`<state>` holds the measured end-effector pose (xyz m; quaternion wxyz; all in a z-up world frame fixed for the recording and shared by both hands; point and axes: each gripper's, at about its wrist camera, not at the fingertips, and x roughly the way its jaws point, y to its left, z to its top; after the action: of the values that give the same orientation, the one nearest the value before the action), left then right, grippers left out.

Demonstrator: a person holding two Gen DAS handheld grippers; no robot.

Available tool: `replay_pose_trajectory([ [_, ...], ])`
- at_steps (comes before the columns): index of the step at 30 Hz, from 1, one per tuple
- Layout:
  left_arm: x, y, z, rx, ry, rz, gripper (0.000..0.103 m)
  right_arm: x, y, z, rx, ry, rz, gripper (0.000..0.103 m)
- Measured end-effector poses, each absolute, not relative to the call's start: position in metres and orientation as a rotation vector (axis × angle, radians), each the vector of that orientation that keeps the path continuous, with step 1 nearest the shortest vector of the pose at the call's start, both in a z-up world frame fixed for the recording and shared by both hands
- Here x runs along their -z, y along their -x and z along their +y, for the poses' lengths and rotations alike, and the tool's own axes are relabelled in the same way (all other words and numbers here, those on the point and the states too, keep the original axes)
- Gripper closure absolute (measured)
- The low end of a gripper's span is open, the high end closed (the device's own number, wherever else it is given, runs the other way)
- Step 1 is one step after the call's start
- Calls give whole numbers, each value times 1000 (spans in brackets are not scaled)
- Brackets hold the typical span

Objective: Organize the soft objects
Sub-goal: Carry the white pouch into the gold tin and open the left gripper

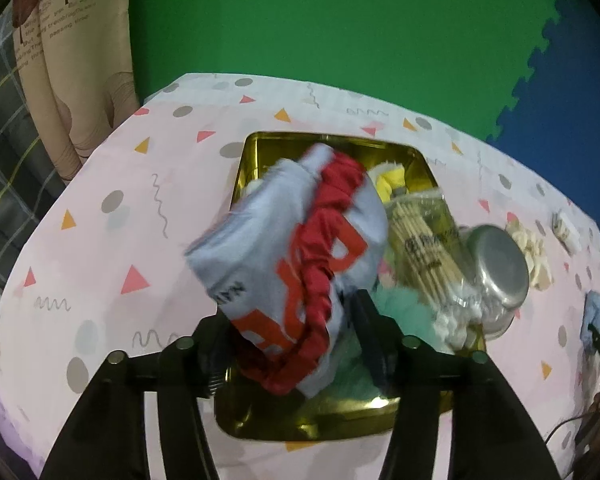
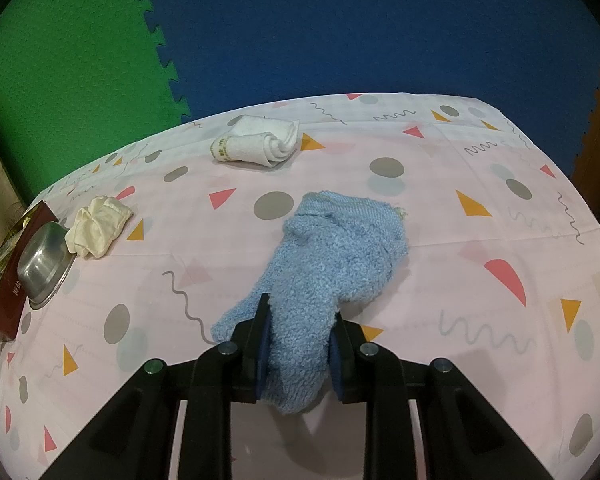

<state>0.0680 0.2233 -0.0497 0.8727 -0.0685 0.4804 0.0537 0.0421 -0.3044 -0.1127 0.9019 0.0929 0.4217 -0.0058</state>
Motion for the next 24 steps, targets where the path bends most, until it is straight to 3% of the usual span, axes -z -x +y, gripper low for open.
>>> replay_pose_trajectory([
  [24,37,-5,206,-85,83,972,46,113,-42,-304,13,-190,873,78],
])
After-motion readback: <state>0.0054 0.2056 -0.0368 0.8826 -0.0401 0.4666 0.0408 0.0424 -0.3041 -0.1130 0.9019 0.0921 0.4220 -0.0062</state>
